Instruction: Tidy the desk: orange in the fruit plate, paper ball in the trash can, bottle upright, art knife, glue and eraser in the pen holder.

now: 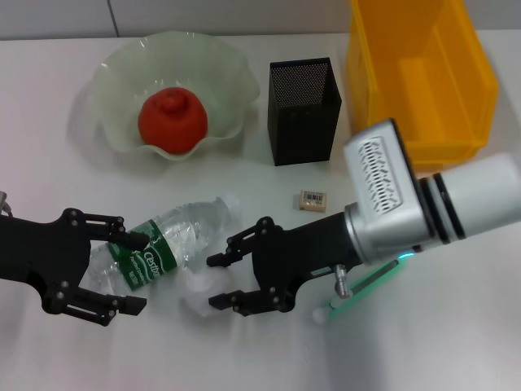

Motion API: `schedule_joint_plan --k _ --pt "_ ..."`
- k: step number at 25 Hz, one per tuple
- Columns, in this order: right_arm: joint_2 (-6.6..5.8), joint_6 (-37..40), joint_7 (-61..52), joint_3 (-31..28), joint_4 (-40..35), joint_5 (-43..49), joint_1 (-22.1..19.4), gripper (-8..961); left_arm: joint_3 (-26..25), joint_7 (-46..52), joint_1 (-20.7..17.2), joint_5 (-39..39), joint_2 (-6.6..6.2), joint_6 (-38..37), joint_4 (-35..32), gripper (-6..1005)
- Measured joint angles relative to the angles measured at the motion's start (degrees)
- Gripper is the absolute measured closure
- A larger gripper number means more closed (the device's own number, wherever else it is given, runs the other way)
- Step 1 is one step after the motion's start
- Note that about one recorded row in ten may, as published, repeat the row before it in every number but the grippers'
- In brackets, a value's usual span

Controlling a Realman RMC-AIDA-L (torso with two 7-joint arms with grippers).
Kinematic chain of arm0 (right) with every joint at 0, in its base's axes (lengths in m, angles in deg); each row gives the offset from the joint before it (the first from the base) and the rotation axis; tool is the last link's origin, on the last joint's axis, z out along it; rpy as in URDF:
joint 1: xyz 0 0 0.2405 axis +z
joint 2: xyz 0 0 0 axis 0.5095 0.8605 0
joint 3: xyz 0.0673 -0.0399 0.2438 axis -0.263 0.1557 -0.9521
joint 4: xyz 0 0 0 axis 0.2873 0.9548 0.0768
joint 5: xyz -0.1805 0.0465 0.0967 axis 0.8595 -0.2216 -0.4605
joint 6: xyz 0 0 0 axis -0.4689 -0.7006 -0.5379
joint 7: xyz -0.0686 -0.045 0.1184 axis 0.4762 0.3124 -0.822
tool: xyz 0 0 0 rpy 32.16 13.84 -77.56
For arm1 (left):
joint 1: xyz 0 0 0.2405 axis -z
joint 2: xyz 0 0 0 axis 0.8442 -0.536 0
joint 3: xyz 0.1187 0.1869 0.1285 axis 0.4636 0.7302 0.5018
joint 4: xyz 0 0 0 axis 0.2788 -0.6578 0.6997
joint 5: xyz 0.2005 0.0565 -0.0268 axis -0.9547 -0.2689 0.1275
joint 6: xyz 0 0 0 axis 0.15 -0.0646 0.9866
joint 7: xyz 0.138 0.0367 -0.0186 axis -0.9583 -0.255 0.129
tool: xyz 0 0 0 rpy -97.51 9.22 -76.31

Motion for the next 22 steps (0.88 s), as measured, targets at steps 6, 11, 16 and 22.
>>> schedule_joint_plan --k 6,11,16,22 --pt "-1.28 5.7 0.2 -6.0 0.3 0.2 -2.5 476 0.0 0.0 0.0 0.0 0.03 0.0 0.2 172" --pt "-1.88 8.4 0.4 -9.1 0.4 0.2 -4.5 477 0.0 0.0 0.0 0.0 0.04 0.0 0.3 172" --pt "-2.31 10.9 0.4 -13.7 0.4 2.0 -6.8 479 0.0 0.0 0.0 0.0 0.2 0.0 0.3 172" --pt "-2.3 15.2 0.6 -21.9 0.4 5.5 -9.4 478 0.0 0.0 0.0 0.1 0.55 0.1 0.4 172"
